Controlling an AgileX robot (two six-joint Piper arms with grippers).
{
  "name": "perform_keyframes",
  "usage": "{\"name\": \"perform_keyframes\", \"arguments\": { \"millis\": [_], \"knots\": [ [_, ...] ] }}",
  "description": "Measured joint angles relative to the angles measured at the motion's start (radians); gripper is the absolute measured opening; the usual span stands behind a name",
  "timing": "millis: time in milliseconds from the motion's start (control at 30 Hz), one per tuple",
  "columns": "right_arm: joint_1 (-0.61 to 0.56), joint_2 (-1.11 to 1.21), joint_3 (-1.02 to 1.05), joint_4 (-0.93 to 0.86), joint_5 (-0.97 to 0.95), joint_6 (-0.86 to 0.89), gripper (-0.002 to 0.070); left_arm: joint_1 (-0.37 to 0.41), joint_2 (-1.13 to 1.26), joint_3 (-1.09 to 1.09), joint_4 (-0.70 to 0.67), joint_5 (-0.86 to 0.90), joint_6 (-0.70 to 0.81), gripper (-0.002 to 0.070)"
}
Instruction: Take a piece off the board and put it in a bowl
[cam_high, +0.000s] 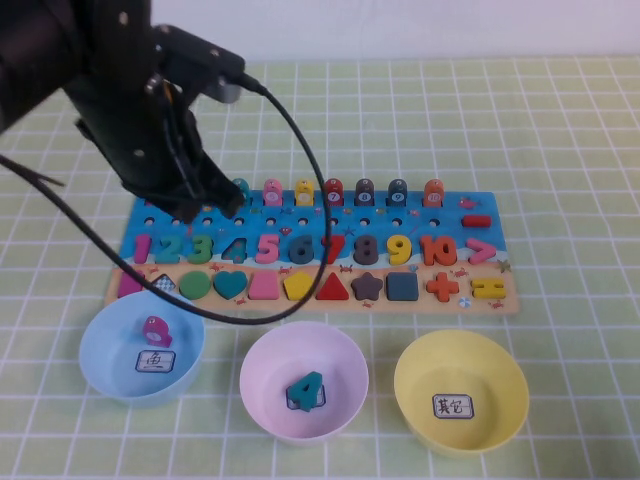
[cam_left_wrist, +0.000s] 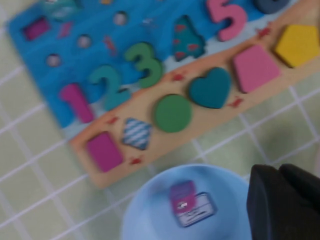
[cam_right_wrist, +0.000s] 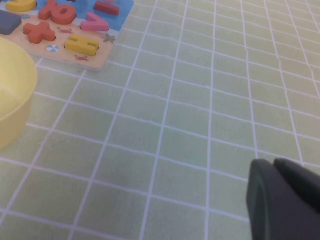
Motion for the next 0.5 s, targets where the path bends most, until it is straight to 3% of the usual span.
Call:
{"name": "perform_keyframes", "arguments": {
  "millis": [200,400,500],
  "knots": [
    [0.0,0.0,0.0,0.0,0.0,0.0,-0.0017,0.0,0.081,0.0,-0.134,0.004,0.069,-0.0003],
    [0.0,0.0,0.0,0.0,0.0,0.0,-0.0017,0.0,0.146,-0.001,-0.164,0.004,0.133,0.0001],
    [0.0,0.0,0.0,0.0,0.0,0.0,-0.0017,0.0,0.173,-0.002,-0.164,0.004,0.152,0.0063]
  ]
}}
